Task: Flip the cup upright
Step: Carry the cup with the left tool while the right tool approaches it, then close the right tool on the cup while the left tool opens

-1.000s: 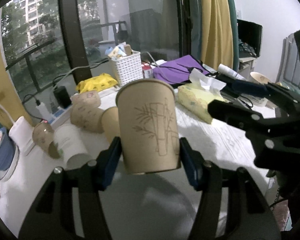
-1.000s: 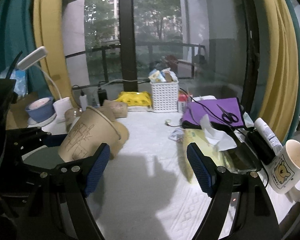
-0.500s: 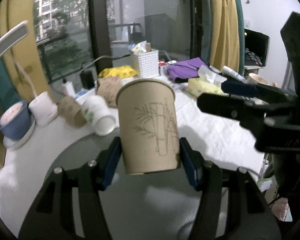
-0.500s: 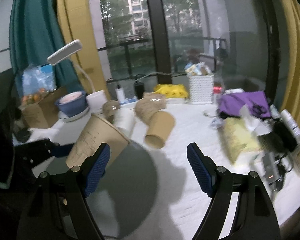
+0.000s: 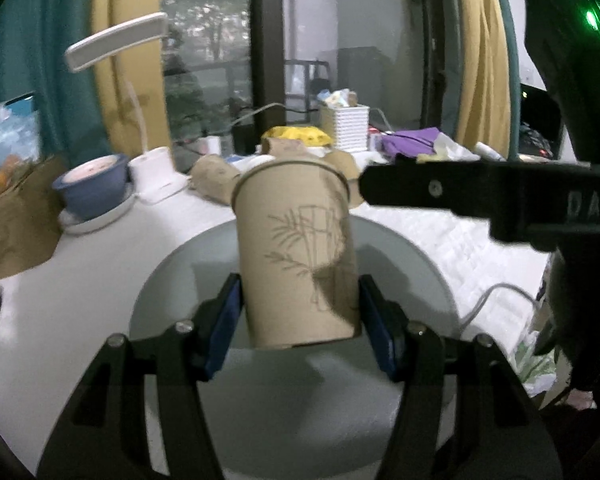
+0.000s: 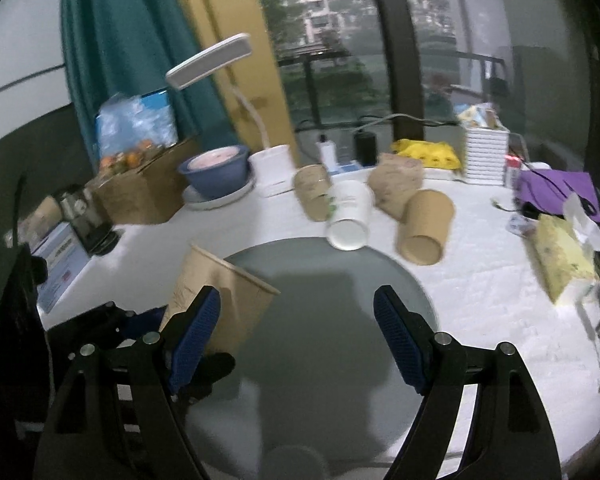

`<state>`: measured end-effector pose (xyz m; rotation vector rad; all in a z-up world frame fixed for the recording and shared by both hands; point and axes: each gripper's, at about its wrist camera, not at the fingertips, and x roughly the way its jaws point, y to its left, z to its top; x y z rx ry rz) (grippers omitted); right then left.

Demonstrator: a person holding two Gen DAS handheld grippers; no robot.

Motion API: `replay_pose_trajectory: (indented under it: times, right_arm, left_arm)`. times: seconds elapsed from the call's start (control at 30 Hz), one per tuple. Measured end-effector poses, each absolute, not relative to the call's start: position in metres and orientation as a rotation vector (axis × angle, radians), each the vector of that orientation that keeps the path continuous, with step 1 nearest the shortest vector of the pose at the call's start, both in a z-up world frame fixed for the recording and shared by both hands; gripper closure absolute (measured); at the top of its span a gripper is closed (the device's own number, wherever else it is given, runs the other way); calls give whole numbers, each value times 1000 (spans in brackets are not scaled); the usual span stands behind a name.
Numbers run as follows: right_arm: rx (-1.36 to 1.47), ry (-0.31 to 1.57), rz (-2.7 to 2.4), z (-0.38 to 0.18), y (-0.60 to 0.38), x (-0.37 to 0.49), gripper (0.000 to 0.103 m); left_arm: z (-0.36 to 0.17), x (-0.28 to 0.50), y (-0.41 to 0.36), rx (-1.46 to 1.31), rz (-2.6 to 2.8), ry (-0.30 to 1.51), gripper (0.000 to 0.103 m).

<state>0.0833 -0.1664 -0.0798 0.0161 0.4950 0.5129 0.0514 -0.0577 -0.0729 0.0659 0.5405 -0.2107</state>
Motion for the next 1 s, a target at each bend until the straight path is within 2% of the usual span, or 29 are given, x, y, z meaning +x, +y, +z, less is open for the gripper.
replay_pose_trajectory:
  times: [0.47, 1.0]
  right_arm:
    - [-6, 553, 711, -79, -97, 54, 21]
    - [57, 617, 846, -81, -75, 54, 21]
  left_arm:
    - [-92, -10, -4, -69, -208, 339, 44]
    - [-84, -42, 0, -54, -236, 172, 44]
